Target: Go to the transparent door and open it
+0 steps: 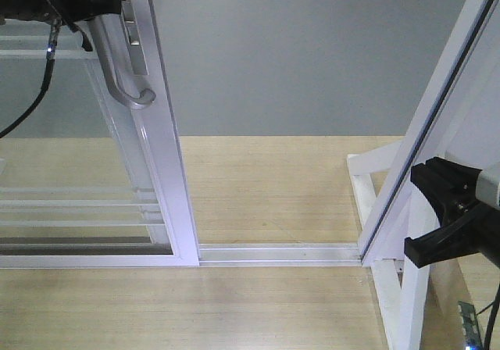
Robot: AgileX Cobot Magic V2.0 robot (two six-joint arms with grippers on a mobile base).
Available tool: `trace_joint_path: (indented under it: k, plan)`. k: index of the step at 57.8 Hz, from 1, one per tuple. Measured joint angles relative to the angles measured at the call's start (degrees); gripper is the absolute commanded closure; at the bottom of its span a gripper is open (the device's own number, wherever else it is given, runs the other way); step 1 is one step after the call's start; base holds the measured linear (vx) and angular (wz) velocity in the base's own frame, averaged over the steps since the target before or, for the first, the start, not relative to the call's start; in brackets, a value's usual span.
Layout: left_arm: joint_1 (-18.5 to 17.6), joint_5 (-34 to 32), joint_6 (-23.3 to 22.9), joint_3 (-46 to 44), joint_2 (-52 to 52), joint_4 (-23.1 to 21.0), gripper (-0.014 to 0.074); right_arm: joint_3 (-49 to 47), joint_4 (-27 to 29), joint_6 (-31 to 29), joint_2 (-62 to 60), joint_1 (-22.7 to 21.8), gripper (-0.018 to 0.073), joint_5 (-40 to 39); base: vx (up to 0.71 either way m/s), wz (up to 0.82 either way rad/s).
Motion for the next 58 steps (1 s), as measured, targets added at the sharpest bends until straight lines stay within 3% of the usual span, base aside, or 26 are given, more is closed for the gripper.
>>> trace_joint_path:
  k: [8,17,23,32,44,58]
  plan:
    - [1.5,1.4,0.0,0.0,-1.0,1.5,0.0596,0.0,0.0,0.0,0.0,0.0,0.0502,0.0,0.00,0.00]
    - [2.5,6.9,0.1,-0.1,-4.5,6.6,0.0596,0.0,0.0,0.0,0.0,0.0,0.0502,0.1,0.00,0.00]
    - [2.4,10.8,0.5,-1.1,-9.9,7.3,0.0596,0.0,0.0,0.0,0.0,0.0,0.0502,0.1,0.00,0.00]
    - [2.1,11.5,1.3,1.4,-16.1,7.1,0.0596,0.0,0.0,0.0,0.0,0.0,0.0502,0.7,0.00,0.00]
    - [2.0,11.1,1.6,12.5,-26.6,5.9,0.0596,0.0,0.0,0.0,-1.6,0.0,0.0502,3.3,0.00,0.00]
    - [2.0,5.0,2.4,34.2,-43.4,1.4,0.0596,0.0,0.0,1.9,-10.1,0.0,0.0502,8.6,0.00,0.00]
